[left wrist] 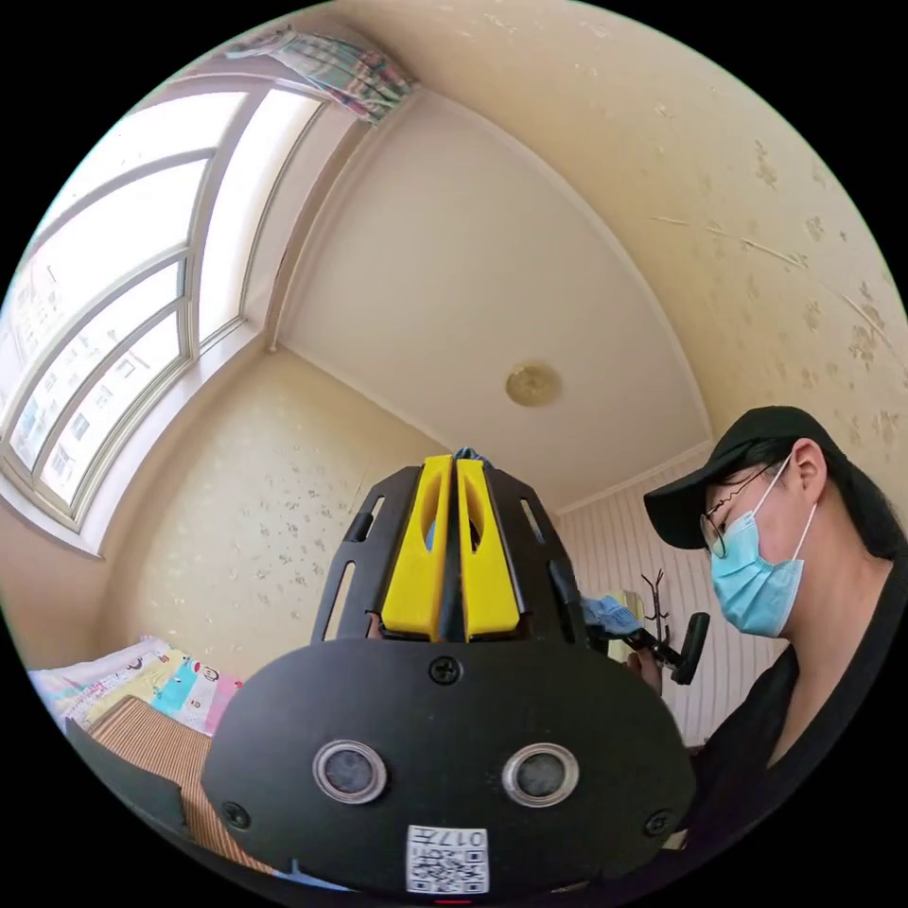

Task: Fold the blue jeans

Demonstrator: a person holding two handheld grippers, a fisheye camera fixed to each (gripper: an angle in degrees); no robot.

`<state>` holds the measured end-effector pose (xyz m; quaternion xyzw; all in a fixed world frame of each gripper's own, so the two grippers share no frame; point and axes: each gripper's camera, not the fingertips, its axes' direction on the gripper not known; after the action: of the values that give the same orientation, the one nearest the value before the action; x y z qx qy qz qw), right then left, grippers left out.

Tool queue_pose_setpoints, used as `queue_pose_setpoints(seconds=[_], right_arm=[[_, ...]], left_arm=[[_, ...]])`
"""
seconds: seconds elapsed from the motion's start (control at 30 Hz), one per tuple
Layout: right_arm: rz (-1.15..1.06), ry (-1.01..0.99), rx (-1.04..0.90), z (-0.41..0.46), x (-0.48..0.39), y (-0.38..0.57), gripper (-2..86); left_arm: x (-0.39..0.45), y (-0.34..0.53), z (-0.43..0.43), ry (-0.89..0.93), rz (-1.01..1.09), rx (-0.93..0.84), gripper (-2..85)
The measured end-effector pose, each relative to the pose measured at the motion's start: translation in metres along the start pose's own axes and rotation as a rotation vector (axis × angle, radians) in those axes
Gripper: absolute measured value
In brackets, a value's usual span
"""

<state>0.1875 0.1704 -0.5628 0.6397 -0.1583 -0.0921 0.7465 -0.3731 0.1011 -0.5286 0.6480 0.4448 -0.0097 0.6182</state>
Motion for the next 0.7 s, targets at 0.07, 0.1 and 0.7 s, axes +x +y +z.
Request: queue_pose_setpoints(seconds=[0.07, 0.1, 0.7], right_arm=[[-0.03, 0.055, 0.011, 0.013, 0.0, -0.006, 2.3], [-0.029, 0.06, 0.005, 0.02, 0.003, -0.007, 2.3], [0.423, -0.112, -1.117, 0.401, 0.179, 0.377, 5.9]], left_arm=[[-0.008, -0.007, 0.022, 0.006, 0.007, -0.023, -1.0], [-0.013, -0.007, 0.03, -0.001, 0.007, -0.039, -1.0], [-0.335, 0.362, 0.197, -0.432, -0.322, -1.192, 6.3]])
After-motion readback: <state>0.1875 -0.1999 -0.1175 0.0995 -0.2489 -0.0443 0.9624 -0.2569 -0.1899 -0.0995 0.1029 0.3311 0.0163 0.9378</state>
